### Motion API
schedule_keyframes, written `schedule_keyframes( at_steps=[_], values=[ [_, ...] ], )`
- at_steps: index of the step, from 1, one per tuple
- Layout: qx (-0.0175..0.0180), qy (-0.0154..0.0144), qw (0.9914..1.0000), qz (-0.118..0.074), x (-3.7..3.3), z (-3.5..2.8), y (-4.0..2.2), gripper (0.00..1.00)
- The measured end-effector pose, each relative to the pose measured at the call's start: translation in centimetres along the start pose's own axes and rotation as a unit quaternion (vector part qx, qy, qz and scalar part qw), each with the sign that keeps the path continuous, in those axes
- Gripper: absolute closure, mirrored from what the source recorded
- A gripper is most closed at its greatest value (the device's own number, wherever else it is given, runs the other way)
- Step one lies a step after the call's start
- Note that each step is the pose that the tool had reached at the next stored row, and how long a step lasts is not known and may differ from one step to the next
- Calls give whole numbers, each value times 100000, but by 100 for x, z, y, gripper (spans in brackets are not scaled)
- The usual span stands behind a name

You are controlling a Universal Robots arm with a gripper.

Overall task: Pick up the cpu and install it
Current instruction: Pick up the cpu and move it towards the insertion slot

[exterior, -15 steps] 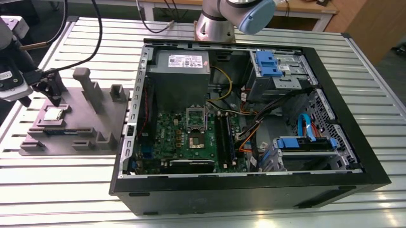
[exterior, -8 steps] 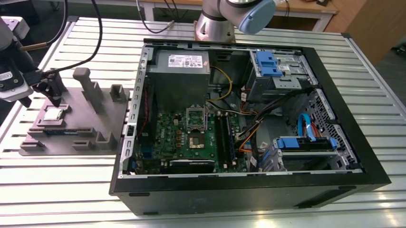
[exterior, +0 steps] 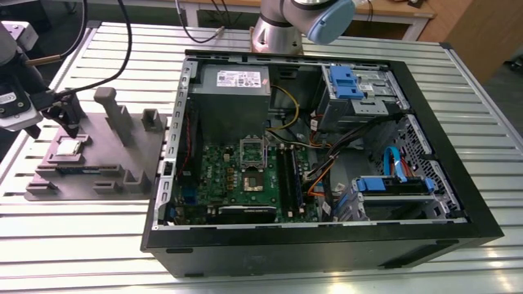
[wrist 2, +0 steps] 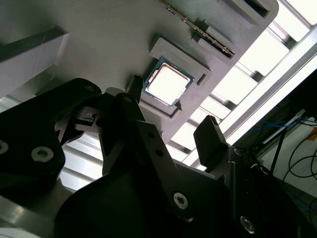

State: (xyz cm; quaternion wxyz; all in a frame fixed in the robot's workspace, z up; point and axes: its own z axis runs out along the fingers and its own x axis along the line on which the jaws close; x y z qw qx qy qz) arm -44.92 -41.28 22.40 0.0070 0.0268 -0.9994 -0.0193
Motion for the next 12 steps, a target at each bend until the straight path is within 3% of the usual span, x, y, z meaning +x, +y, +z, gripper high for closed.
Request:
schedule_keyframes(
  at_steps=[7,12],
  values=[
    [-13,-34,99997,828,-1,39,-1,32],
    [-10,-32,99997,827,-1,107,-4,32]
  ],
)
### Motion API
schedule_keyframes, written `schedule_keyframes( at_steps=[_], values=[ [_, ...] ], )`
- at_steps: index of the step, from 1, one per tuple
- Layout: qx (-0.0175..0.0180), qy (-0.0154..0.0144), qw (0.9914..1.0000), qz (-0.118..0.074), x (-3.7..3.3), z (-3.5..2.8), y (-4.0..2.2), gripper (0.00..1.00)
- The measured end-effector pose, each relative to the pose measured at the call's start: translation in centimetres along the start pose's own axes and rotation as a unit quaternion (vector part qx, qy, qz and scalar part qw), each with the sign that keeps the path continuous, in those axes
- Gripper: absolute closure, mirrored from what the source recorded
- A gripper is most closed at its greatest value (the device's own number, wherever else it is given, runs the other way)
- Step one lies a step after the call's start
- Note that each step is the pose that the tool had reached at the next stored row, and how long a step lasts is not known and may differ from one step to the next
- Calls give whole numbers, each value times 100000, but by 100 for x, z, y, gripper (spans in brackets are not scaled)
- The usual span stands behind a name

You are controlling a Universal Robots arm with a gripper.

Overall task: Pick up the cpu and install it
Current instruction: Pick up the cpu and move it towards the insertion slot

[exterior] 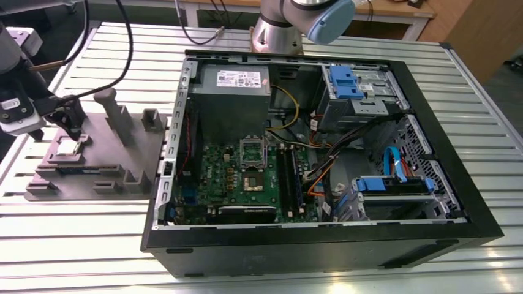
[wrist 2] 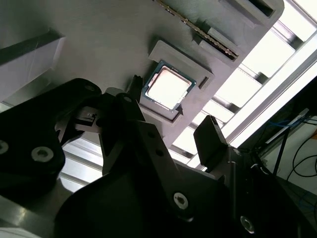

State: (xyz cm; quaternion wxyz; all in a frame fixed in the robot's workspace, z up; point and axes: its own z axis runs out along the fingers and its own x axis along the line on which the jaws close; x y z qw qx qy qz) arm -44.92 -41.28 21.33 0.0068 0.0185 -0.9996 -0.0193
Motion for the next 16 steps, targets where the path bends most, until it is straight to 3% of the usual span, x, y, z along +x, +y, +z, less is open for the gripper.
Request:
schedule_keyframes(
  at_steps=[9,16],
  values=[
    [-7,-14,100000,262,-3,153,-6,32],
    [-4,-9,100000,270,-3,166,-6,32]
  ],
)
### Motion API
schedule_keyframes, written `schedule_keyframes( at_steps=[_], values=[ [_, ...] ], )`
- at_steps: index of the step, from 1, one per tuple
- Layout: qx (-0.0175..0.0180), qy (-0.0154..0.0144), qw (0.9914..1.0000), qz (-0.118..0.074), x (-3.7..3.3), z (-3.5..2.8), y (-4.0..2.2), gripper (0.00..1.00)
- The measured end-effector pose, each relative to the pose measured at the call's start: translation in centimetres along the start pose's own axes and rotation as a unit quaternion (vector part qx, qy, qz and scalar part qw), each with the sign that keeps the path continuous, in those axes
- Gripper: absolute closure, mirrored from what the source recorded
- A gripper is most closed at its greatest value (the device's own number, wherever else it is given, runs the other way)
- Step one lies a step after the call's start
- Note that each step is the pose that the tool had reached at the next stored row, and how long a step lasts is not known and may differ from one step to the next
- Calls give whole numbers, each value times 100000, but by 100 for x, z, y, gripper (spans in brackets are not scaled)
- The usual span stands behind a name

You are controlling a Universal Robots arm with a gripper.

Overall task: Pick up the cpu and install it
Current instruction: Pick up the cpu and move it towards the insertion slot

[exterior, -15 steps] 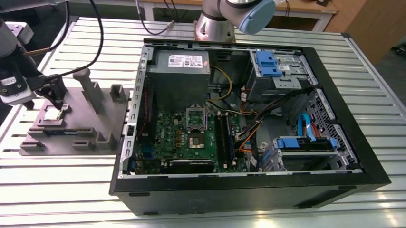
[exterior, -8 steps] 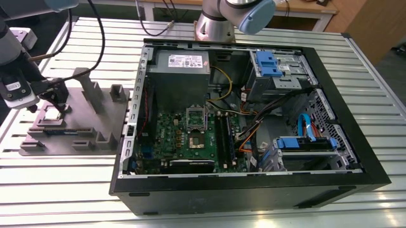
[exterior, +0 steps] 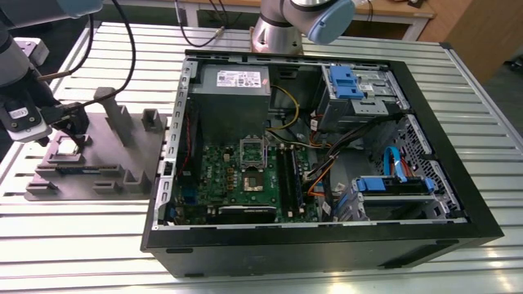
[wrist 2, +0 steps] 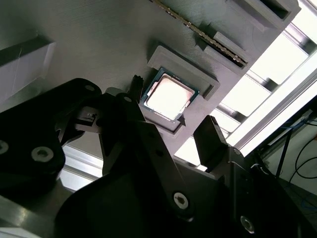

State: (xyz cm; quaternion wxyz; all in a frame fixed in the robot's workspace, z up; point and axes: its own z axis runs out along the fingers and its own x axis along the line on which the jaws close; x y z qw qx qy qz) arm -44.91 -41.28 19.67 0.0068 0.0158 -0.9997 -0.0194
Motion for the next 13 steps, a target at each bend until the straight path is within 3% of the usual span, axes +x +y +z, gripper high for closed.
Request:
schedule_keyframes(
  at_steps=[13],
  values=[
    [7,22,99998,-607,0,1,0,32]
  ],
)
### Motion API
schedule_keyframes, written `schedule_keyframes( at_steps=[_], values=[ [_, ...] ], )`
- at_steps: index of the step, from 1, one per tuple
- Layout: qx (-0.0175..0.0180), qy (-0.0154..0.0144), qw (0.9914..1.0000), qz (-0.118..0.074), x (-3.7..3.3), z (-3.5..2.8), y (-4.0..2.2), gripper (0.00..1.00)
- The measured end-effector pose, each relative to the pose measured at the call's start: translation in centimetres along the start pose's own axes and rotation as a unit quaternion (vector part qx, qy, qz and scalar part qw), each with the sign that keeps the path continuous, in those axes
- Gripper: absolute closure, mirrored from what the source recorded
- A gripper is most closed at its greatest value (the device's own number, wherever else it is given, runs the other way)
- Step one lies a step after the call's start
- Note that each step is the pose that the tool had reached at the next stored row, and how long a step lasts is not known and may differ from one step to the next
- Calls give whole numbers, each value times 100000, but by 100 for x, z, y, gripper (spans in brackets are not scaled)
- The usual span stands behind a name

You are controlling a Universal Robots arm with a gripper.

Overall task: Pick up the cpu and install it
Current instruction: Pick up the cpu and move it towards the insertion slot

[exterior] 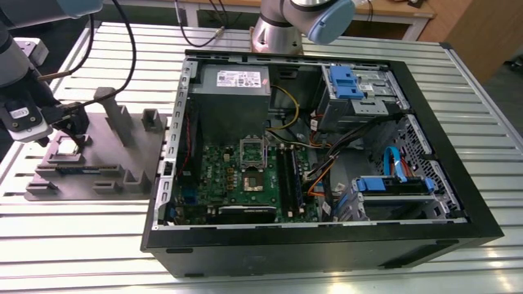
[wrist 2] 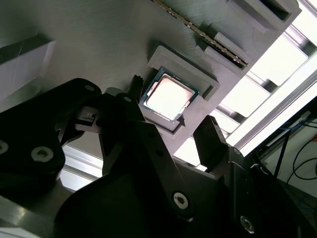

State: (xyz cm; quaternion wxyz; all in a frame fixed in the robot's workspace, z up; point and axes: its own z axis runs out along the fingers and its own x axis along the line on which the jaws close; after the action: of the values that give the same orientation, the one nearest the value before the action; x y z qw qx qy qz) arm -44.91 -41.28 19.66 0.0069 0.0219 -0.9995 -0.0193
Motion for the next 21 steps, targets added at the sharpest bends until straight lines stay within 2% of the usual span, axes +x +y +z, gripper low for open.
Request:
schedule_keyframes(
  at_steps=[6,21],
  values=[
    [-5,-9,100000,-24,0,8,0,32],
    [4,7,100000,-4,-2,99,12,32]
  ],
)
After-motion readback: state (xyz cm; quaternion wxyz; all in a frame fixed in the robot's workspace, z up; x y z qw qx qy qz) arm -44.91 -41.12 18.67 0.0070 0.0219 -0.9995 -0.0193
